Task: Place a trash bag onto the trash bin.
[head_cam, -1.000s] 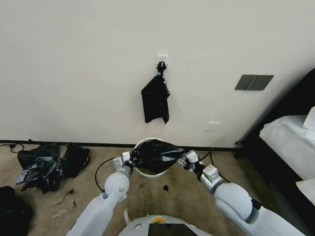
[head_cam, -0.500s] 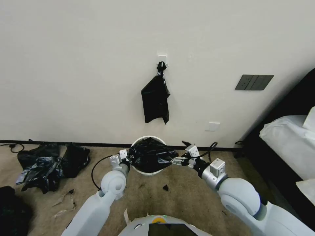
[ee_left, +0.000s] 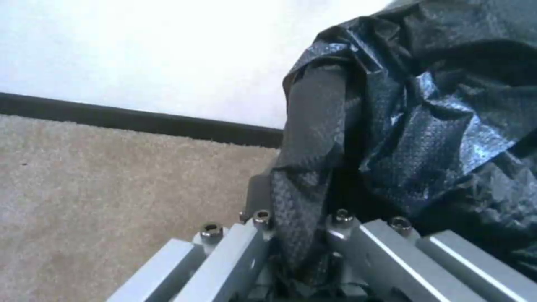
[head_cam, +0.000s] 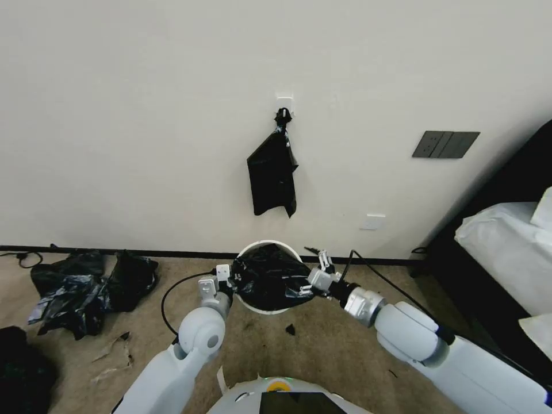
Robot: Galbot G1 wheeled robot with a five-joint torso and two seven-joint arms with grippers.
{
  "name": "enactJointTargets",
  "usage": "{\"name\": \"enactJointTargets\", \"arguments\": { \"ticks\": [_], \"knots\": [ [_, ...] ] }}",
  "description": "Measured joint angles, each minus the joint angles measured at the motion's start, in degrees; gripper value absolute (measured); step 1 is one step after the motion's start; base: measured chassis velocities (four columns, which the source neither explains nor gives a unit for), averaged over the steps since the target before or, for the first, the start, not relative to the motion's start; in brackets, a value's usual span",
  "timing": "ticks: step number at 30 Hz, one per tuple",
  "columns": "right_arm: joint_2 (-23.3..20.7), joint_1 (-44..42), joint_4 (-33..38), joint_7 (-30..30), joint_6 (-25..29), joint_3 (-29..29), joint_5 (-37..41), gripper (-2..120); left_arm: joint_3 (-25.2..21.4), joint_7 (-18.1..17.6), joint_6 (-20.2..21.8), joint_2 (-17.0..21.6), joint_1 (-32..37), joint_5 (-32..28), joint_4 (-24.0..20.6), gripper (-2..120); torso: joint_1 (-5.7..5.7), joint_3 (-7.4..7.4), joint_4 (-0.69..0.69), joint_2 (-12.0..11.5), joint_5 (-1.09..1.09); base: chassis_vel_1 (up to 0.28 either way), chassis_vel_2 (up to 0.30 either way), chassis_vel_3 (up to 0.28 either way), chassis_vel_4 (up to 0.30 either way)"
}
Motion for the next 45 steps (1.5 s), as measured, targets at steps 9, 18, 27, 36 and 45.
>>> {"name": "enactJointTargets", "arguments": {
  "ticks": [9,18,27,36,45],
  "knots": [
    [-1.2,0.2,-1.3,-1.7,1.7,-1.7,-1.2,70,0.4,0.3,0.4,0.3,0.1,0.0,-0.8,1,0.0,0.0,0.0,0.0,0.0,0.0,0.0,0.0,0.0],
    [-3.0,0.4,-1.9,-2.2,1.5,-2.3,-2.1,63,0.7,1.1,0.5,0.2,0.2,0.6,-1.3,1,0.0,0.0,0.0,0.0,-0.01,0.0,0.0,0.0,0.0],
    [-3.3,1.3,-3.2,-2.7,1.8,-4.4,-5.4,45,1.3,1.3,0.7,-0.2,1.2,1.0,-2.3,1,0.0,0.0,0.0,0.0,0.0,0.0,0.0,0.0,0.0],
    [-3.7,1.1,-3.9,-2.7,2.8,-4.9,-7.6,18,1.2,1.3,0.8,0.0,1.8,1.0,-2.8,1,0.0,0.0,0.0,0.0,0.0,0.0,0.0,0.0,0.0],
    [-4.5,0.3,-3.8,-3.5,3.7,-4.8,-8.2,0,0.9,1.3,1.1,0.3,2.2,0.5,-3.5,1,0.0,0.0,0.0,0.0,-0.01,0.0,0.0,0.0,0.0]
  ]
}}
